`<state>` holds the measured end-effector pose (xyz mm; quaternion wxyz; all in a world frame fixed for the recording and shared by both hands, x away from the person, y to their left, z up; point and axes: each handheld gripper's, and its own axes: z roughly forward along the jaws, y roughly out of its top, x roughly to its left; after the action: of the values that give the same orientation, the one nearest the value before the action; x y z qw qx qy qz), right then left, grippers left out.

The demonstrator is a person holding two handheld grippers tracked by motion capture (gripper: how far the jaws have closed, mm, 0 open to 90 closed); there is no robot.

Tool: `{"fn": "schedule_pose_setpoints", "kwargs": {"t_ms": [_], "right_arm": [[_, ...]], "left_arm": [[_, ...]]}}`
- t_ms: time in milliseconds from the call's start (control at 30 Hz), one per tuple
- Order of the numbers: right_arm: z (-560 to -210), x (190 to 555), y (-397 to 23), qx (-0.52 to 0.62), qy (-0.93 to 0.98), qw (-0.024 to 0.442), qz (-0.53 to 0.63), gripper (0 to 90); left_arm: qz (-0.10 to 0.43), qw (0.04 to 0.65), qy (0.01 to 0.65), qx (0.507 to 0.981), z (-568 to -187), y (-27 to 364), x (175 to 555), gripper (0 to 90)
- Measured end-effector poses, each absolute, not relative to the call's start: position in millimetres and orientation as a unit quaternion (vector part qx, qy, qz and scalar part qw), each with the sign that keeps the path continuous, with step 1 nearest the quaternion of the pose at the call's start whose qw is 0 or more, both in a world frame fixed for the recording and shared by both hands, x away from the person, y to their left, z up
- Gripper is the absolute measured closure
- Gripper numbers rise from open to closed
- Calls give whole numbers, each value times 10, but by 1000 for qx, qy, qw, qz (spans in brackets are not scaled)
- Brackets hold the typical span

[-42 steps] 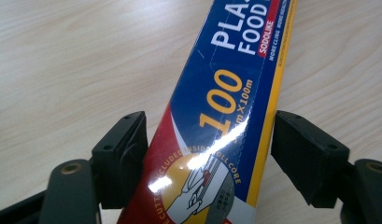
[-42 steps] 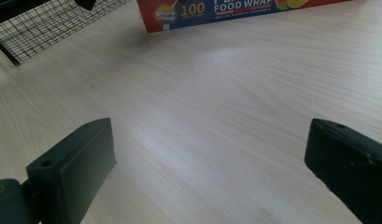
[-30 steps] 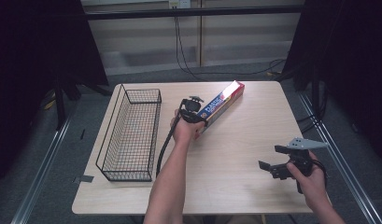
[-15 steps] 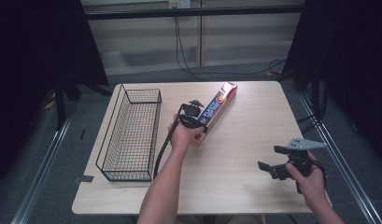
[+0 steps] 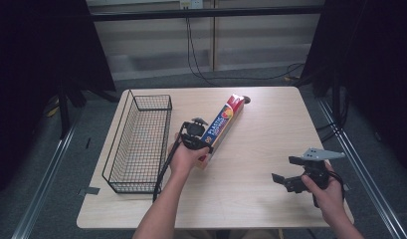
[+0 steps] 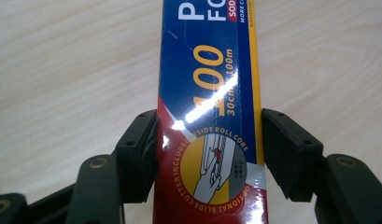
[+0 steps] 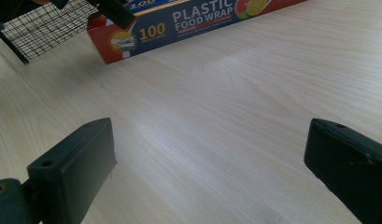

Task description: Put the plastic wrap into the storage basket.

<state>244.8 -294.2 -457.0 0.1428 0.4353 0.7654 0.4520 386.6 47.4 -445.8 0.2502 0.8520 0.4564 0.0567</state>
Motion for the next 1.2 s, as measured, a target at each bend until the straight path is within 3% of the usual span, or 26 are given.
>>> {"fn": "schedule_pose_setpoints", "kwargs": {"t_ms": [367,733,1200], "right_arm": [[-4565,2445,-2908,433,767,141,452,16],[-4561,2456,-2923,434,765,140,454,16],[-4554,2450,-2953,435,764,139,456,16]], "left_arm": [[57,242,459,853,-4440,651,3575,398],[50,219,464,857,-4335,548,3712,380],[50,182,463,866,-4416,230,4036,208]]}}
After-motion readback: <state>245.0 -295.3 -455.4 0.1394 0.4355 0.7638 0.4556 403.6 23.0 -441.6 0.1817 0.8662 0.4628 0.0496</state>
